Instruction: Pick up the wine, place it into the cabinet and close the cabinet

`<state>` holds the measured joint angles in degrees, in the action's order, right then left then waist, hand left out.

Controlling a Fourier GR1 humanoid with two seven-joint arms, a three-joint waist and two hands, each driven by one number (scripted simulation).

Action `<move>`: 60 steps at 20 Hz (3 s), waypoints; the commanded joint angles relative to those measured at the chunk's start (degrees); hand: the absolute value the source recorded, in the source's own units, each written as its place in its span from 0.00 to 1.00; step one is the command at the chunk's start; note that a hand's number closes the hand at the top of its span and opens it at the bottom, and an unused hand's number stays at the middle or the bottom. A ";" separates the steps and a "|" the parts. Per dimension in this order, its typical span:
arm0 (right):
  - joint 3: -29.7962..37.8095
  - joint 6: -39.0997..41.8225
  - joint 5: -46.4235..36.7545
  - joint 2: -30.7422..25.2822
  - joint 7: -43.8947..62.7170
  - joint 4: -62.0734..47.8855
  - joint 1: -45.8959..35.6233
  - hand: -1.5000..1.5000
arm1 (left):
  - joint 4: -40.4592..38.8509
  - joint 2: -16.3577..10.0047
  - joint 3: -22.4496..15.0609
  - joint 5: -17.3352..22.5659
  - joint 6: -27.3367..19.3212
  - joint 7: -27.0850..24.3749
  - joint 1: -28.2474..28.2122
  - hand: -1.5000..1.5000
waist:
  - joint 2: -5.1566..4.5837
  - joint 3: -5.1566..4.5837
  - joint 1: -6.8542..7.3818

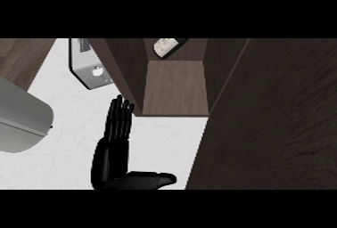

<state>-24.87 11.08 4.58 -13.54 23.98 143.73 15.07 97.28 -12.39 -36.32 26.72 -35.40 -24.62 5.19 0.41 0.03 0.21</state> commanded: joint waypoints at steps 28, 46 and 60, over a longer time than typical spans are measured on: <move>-31.39 -24.24 -6.18 13.37 16.18 -11.87 -32.64 1.00 | 17.56 -22.37 21.79 15.42 23.17 -8.05 -29.54 0.00 | 0.02 -0.35 1.99; -10.80 -36.86 16.89 13.50 10.33 -51.02 -79.13 1.00 | 15.34 -31.91 38.11 27.81 38.76 -4.24 -30.69 0.00 | -0.93 -0.26 5.23; -4.15 -10.87 48.16 13.53 6.33 -81.18 -89.93 1.00 | 14.32 -31.92 42.37 29.88 39.82 -1.81 -29.95 0.00 | -1.35 -0.18 4.65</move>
<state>-31.04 -4.63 45.73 -0.01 31.94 71.03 -72.76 112.16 -44.30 4.66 56.19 4.11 -27.04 -24.58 -1.14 -0.16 5.32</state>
